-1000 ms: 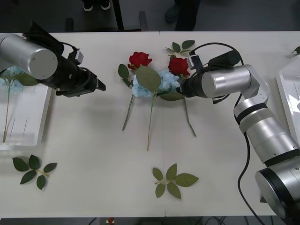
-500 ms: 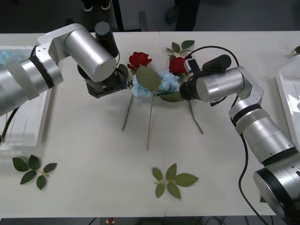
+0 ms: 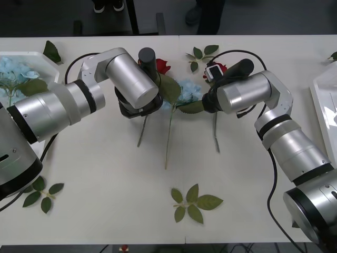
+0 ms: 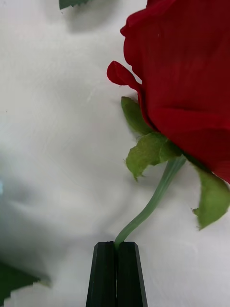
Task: Place the red flowers into the right box and the blue flowers into the left box. If a person shows an open palm, hand one flower to the person first, then continue sorting.
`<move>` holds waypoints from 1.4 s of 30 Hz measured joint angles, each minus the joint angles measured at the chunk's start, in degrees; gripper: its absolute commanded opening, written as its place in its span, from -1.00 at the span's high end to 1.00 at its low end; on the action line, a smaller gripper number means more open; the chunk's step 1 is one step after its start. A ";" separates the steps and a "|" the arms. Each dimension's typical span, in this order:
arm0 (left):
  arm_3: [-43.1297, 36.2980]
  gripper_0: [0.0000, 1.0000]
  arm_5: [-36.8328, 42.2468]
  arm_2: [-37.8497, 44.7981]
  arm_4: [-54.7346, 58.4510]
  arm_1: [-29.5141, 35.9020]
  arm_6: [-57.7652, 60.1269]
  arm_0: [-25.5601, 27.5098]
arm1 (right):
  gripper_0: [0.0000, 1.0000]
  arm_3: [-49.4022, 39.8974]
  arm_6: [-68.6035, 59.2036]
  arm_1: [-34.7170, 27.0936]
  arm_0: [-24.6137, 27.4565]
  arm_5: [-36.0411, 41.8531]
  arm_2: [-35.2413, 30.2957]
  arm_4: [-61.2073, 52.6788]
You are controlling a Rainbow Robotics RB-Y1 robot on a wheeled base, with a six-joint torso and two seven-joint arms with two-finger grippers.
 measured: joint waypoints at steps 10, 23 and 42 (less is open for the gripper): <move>5.71 -1.00 -2.81 -3.15 0.40 -2.25 0.00 -1.41 | 1.00 -24.24 0.00 -0.11 2.13 19.79 -12.08 -1.45; 15.07 -1.00 -11.16 -3.15 0.31 -5.88 0.01 -4.94 | 1.00 -38.38 4.70 -13.12 5.27 36.67 -35.40 -9.31; 15.04 -1.00 -11.12 -3.15 -7.46 -6.00 -0.04 -2.50 | 1.00 -26.24 12.02 -37.71 27.78 21.43 -36.46 -12.46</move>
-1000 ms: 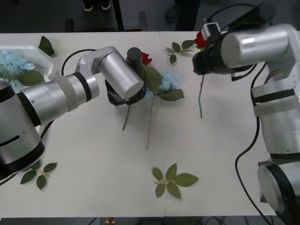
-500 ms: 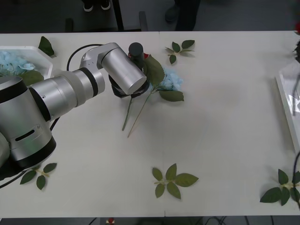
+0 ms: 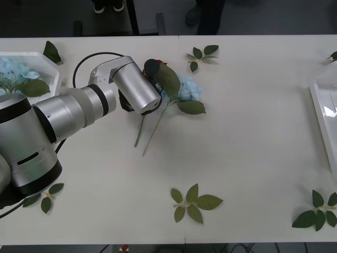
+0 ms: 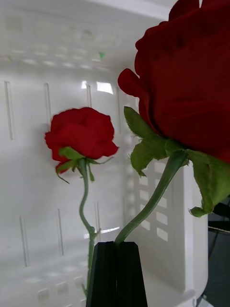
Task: Place the red flowers into the right box and the blue flowers into the left box. If a person shows an open palm, hand one flower to the person first, then continue sorting.
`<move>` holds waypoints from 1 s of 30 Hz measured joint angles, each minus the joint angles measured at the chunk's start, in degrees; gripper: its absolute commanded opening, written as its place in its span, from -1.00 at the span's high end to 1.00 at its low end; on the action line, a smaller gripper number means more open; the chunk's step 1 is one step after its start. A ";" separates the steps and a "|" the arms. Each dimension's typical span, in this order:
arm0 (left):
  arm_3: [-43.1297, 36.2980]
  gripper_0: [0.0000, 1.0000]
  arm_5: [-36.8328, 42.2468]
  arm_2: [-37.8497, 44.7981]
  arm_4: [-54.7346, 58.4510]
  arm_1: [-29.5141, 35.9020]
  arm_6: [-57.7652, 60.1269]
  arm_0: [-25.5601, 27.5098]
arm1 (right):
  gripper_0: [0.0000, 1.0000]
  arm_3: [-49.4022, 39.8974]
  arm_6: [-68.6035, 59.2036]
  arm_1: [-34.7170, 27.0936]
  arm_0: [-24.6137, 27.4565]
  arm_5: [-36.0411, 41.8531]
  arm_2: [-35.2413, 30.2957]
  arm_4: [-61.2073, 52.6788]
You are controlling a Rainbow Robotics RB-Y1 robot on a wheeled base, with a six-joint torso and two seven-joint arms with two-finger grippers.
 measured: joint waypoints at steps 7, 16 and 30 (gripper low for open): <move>0.00 0.56 0.00 0.00 -0.13 0.00 -0.09 0.29 | 1.00 9.40 1.92 0.00 -0.03 -10.21 6.74 4.59; 0.00 1.00 0.01 0.00 -0.48 0.00 -0.90 0.29 | 0.99 14.17 1.91 3.56 -0.22 -17.11 9.95 6.83; 0.00 1.00 0.01 0.00 -0.48 0.00 -2.09 0.29 | -0.25 12.94 1.92 4.76 -1.36 -12.03 6.51 2.76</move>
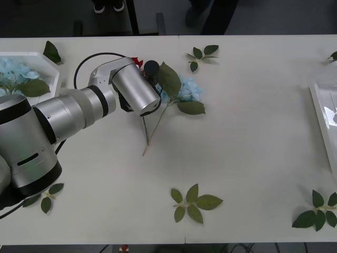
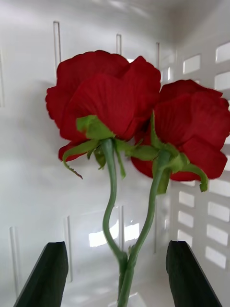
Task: Place the red flowers into the right box and the blue flowers into the left box. If a person shows an open palm, hand one flower to the person first, then continue sorting.
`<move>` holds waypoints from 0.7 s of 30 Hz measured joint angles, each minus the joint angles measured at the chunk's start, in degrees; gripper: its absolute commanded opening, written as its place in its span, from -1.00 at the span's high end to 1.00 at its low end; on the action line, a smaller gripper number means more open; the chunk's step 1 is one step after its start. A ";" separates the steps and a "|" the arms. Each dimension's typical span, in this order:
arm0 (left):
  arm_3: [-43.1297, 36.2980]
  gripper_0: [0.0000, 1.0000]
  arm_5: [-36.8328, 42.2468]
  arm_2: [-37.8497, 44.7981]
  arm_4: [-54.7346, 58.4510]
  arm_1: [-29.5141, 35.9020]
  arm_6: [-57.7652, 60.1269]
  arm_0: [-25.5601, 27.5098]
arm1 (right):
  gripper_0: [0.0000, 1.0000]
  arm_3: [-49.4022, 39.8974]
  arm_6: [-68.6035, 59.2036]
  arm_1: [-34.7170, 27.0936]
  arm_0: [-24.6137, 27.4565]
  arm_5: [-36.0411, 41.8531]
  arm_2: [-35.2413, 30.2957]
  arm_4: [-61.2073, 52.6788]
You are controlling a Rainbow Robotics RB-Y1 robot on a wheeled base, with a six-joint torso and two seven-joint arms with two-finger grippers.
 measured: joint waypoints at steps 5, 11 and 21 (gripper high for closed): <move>-2.01 1.00 0.00 0.00 2.43 1.39 -0.71 0.00 | -0.32 -7.70 0.00 0.00 -1.32 11.78 -5.31 -6.02; -11.93 1.00 0.01 0.00 10.28 9.10 -9.73 0.14 | -0.33 -15.21 0.00 1.18 -5.47 20.04 -8.06 -13.53; -27.29 1.00 -1.64 0.00 20.05 24.08 -21.13 3.36 | -0.33 -15.62 -0.01 9.92 -10.51 12.75 -3.60 -19.35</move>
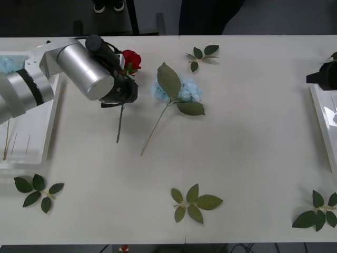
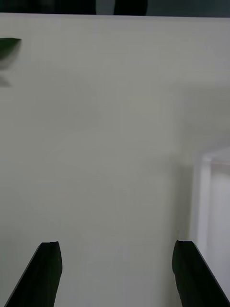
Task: Place the red flowers into the right box and the blue flowers into the left box. If a person shows an open palm, hand one flower to the person first, then continue sorting.
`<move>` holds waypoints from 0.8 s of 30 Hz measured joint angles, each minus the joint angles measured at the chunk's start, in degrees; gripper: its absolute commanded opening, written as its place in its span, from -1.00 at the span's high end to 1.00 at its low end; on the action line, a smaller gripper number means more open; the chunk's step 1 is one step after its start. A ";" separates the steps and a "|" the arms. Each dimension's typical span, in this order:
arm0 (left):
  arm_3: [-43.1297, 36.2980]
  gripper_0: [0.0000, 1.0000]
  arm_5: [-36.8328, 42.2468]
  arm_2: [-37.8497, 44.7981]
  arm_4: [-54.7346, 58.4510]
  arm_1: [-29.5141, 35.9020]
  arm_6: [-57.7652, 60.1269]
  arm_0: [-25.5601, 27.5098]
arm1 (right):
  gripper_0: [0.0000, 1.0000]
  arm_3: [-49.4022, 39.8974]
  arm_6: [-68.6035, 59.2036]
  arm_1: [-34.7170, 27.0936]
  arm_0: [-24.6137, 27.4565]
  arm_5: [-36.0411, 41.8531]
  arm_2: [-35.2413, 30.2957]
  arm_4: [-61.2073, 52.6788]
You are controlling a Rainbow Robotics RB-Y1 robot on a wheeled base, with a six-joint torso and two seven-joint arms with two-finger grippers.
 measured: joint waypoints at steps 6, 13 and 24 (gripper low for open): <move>-4.46 1.00 -8.17 0.00 6.12 6.70 -3.94 2.63 | -0.33 0.00 0.00 5.55 0.01 -7.29 4.52 2.22; -7.13 1.00 -13.11 4.46 11.02 10.60 -17.97 7.16 | -0.33 0.00 0.00 9.98 0.02 -12.17 10.32 5.46; -16.70 1.00 -15.00 24.81 13.21 10.67 -30.44 20.40 | -0.33 0.00 0.01 12.70 0.02 -13.31 10.93 -0.62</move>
